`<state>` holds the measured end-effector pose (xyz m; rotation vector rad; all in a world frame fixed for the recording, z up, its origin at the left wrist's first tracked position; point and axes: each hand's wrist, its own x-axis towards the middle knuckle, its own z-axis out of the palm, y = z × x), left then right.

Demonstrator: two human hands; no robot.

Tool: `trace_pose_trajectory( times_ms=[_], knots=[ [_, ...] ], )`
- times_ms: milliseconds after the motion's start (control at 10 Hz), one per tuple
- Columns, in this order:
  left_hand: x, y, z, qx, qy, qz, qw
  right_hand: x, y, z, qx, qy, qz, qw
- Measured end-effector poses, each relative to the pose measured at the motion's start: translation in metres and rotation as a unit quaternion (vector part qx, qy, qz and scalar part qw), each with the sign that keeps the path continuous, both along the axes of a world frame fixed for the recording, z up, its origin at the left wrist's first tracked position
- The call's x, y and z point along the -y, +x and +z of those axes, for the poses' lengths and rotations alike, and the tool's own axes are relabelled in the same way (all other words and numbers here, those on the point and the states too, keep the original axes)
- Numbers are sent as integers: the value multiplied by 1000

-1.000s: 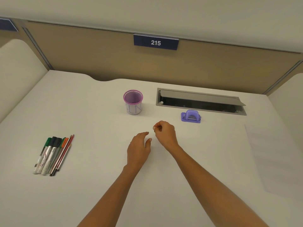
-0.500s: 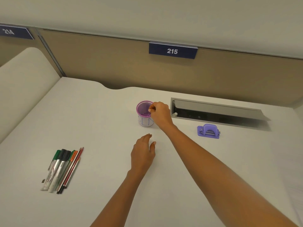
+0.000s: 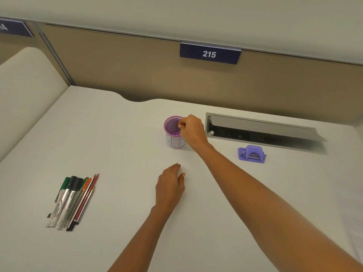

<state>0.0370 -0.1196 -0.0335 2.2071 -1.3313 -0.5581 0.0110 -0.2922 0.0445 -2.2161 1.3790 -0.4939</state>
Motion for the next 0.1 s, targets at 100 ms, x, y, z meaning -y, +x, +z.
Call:
trace_pose_trajectory(
  times_ms=[100],
  knots=[
    [1,-2,2,6,-12,0,1000,-6,-5,2,17,-10,-5,1000]
  ],
)
